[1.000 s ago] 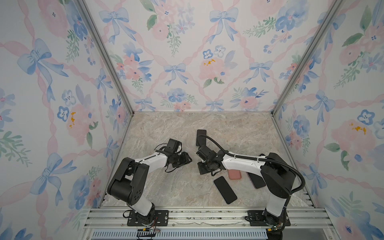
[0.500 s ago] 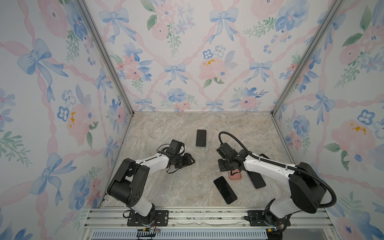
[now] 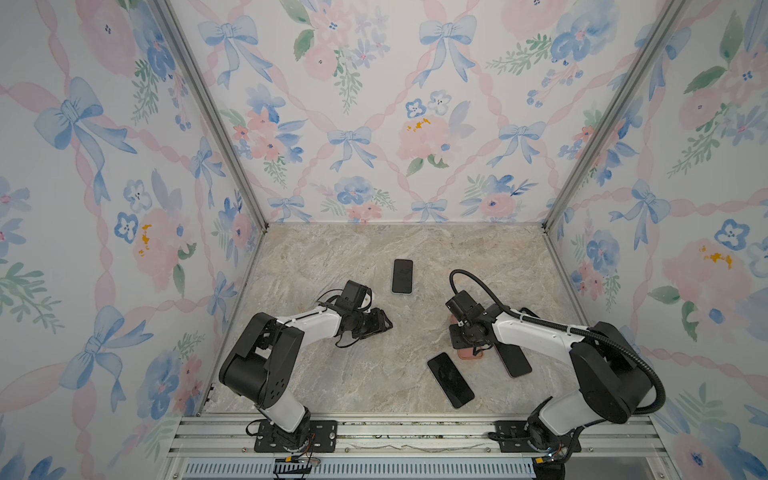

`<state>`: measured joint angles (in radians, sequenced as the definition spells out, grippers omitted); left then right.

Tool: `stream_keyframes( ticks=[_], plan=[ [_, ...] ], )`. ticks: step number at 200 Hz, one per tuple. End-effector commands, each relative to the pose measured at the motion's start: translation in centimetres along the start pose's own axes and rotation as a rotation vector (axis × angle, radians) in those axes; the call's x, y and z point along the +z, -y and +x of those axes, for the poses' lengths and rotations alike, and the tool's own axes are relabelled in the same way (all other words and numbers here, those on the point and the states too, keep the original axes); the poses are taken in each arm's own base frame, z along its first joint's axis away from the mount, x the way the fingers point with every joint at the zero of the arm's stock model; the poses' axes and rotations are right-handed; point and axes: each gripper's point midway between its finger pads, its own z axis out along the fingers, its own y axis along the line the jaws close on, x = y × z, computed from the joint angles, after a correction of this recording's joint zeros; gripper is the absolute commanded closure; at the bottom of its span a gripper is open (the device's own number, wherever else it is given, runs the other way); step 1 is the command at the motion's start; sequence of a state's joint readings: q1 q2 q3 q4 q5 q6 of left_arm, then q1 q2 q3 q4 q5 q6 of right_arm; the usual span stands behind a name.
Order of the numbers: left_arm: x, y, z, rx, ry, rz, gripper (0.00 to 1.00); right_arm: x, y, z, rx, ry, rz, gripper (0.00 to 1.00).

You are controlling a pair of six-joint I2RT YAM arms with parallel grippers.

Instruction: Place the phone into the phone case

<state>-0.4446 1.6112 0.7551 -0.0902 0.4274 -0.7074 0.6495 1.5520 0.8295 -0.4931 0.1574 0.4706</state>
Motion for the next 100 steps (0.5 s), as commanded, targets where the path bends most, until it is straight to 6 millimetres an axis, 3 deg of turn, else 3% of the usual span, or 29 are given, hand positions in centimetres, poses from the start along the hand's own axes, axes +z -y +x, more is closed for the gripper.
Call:
stream_keyframes(
  ticks=[1, 58, 100],
  plan=[
    [0.4, 0.0, 0.2, 0.007, -0.014, 0.007, 0.45, 0.0, -0.4, -0.1, 0.002, 0.007, -0.022, 0.59],
    [0.6, -0.1, 0.1, 0.008, -0.018, 0.003, 0.45, 1.8, -0.6, 0.9, 0.001, -0.034, -0.015, 0.76],
    [0.5, -0.4, 0.1, 0.002, -0.018, 0.002, 0.45, 0.7, -1.4, -0.3, 0.000, -0.003, -0.035, 0.91]
  ],
)
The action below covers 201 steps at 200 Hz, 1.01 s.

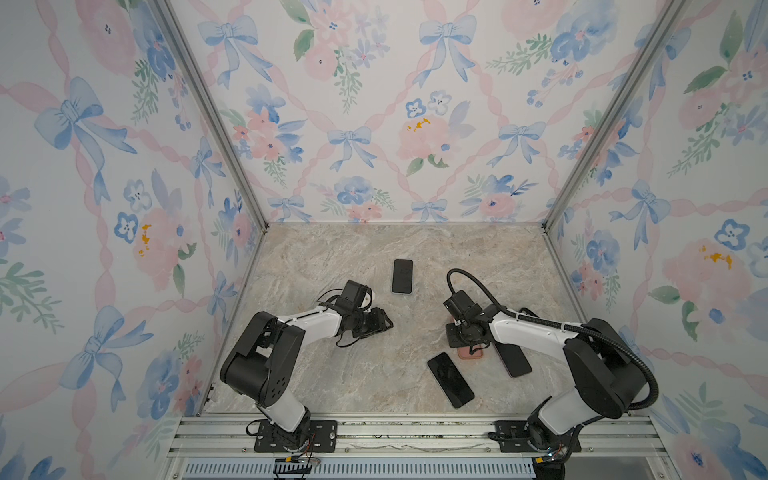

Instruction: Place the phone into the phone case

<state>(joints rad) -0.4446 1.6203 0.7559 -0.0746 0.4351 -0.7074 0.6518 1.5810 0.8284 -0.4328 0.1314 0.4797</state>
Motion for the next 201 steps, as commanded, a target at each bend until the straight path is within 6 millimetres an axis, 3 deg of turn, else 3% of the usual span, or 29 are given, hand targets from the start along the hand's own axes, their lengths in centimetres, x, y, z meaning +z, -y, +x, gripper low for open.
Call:
stream_keyframes(
  ticks=[1, 62, 88, 94, 127, 163, 201],
  plan=[
    [0.3, -0.5, 0.2, -0.002, -0.019, -0.009, 0.45, -0.1, -0.4, 0.2, -0.011, -0.017, 0.003, 0.91],
    [-0.4, -0.7, -0.1, -0.005, -0.001, 0.001, 0.45, -1.1, -3.2, -2.6, -0.048, 0.016, -0.026, 1.00],
    [-1.0, -0.4, -0.5, -0.001, 0.020, 0.007, 0.45, -1.1, -5.8, -3.7, -0.067, 0.021, -0.069, 1.00],
    [-0.8, -1.4, 0.5, -0.017, 0.001, -0.008, 0.45, -1.1, -6.5, -3.9, -0.069, 0.021, -0.085, 1.00],
    [-1.3, -1.7, 0.6, -0.022, 0.011, -0.008, 0.45, -1.0, -10.9, -5.1, -0.079, 0.024, -0.176, 1.00],
    [-1.9, -2.1, 0.8, -0.030, 0.025, -0.006, 0.45, -0.2, -14.7, -4.9, -0.089, -0.001, -0.242, 1.00],
    [-2.2, -2.2, 0.8, -0.031, 0.031, -0.003, 0.45, 0.6, -17.0, -3.8, -0.092, -0.032, -0.289, 0.96]
  ],
)
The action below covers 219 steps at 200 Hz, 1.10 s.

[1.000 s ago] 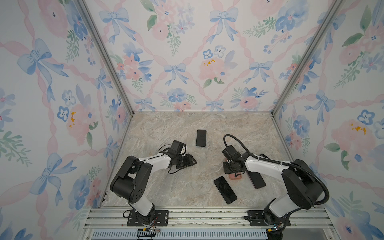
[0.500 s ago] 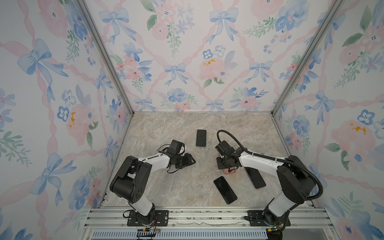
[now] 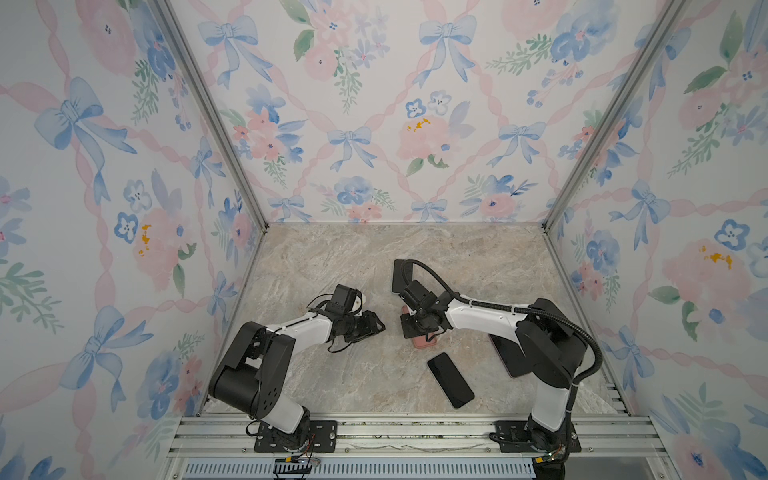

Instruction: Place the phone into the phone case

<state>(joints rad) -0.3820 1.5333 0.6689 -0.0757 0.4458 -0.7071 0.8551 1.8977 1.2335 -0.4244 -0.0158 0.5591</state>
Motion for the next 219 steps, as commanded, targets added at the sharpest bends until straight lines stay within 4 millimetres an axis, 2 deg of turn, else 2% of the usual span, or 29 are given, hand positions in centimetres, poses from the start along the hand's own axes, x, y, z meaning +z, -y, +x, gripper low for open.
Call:
stream_keyframes(
  ticks=[1, 33, 66, 82, 109, 142, 167, 196, 219],
  plan=[
    [-0.4, -0.2, 0.2, 0.018, 0.002, 0.003, 0.45, 0.7, -2.1, 0.0, 0.016, -0.014, -0.049, 0.96],
    [-0.5, 0.0, 0.3, 0.021, -0.001, 0.007, 0.45, 0.7, -2.6, 0.3, 0.018, -0.021, -0.070, 0.89],
    [-0.3, 1.0, 1.4, 0.037, -0.016, 0.018, 0.45, -1.8, -1.8, 1.3, -0.014, -0.008, -0.046, 0.75],
    [0.0, 1.7, 2.4, 0.046, -0.036, 0.022, 0.45, -3.4, -0.5, 2.9, -0.052, -0.005, 0.007, 0.67],
    [0.4, 3.0, 4.4, 0.067, -0.071, 0.032, 0.45, -6.2, 3.1, 6.7, -0.105, -0.013, 0.142, 0.56],
    [0.4, 4.5, 6.1, 0.095, -0.096, 0.064, 0.45, -7.7, 5.9, 11.6, -0.123, -0.054, 0.214, 0.44],
    [0.5, 4.6, 6.8, 0.085, -0.101, 0.078, 0.45, -7.7, 6.2, 13.9, -0.152, -0.061, 0.195, 0.40],
    [0.8, 4.6, 7.1, 0.082, -0.103, 0.064, 0.46, -8.0, 6.3, 14.9, -0.173, -0.049, 0.183, 0.37],
    [0.8, 4.5, 7.3, 0.079, -0.104, 0.061, 0.45, -7.7, 6.5, 15.7, -0.151, -0.045, 0.176, 0.29]
  ],
)
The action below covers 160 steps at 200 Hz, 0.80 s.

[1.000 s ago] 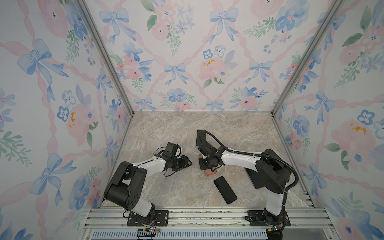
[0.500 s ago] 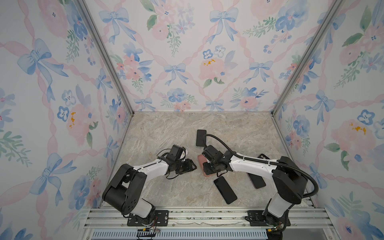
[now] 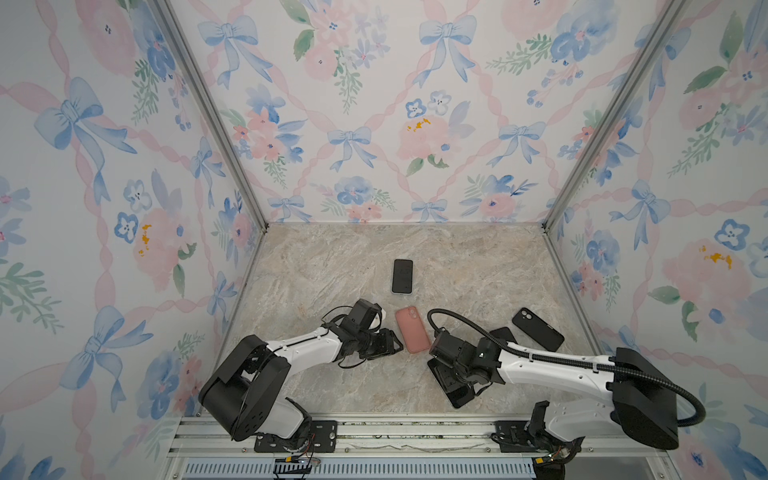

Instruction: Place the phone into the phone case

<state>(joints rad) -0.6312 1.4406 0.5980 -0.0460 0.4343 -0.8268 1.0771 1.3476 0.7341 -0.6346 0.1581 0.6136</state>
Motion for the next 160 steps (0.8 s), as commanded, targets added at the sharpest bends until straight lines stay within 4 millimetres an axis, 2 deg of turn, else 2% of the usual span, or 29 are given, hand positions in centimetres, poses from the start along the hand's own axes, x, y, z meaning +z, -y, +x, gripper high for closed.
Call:
stream_keyframes(
  ticks=[1, 32, 73, 125, 160],
  plan=[
    [0.0, -0.2, 0.2, -0.013, 0.008, -0.006, 0.45, 0.0, 0.3, 0.8, 0.015, 0.016, 0.010, 0.29],
    [0.0, -0.2, 0.2, -0.012, 0.009, -0.007, 0.46, 0.7, -0.5, 1.4, -0.009, 0.029, -0.010, 0.14],
    [0.1, -0.1, 0.2, -0.016, 0.003, -0.004, 0.45, 1.9, -0.4, 2.3, -0.023, -0.010, 0.020, 0.06],
    [0.1, 0.1, 0.1, -0.015, 0.000, 0.005, 0.43, 3.6, 0.0, 3.3, 0.005, -0.038, 0.049, 0.08],
    [0.1, 0.3, 0.0, -0.017, -0.003, 0.010, 0.43, 4.2, 0.0, 3.5, 0.020, -0.056, 0.064, 0.20]
  ],
)
